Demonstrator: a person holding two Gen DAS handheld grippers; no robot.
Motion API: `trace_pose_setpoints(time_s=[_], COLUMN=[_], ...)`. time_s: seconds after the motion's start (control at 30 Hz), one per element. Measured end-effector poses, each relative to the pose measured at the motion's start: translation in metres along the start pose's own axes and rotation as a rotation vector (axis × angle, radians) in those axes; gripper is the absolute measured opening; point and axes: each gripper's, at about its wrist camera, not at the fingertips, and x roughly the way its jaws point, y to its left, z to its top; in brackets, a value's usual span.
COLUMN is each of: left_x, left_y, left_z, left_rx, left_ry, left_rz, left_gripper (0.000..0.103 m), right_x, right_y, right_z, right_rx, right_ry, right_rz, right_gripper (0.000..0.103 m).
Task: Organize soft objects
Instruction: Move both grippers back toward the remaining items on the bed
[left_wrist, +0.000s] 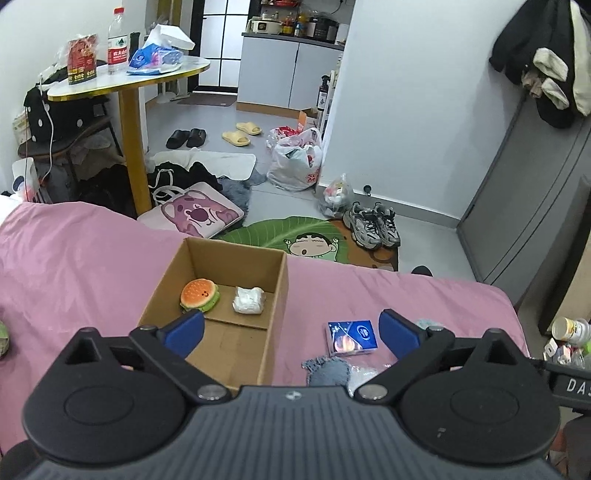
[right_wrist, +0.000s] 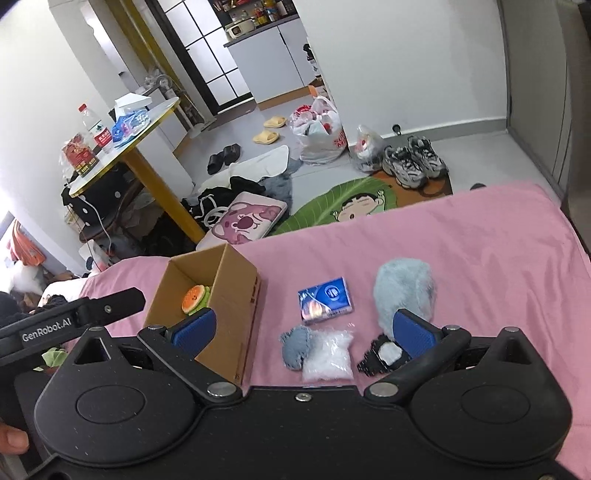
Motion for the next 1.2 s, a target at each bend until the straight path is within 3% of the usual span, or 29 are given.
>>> trace_pose_setpoints(time_s=[0.67,1.2], left_x=[0.011,0.061], left_y=[-0.050,-0.067], left_z=[-0.034,-0.062], left_rx=[0.019,-0.054], left_ry=[0.024,0.100], left_rz=[0.045,0.053], left_gripper=[0.100,0.100], right_x=[-0.004,0.016], right_y=[-0.055,-0.097], right_z=[-0.022,-0.026], right_rx=[0.120,0.281], right_ry=[0.040,0.062], right_rz=[0.018,0.055], right_gripper=[0.103,0.102])
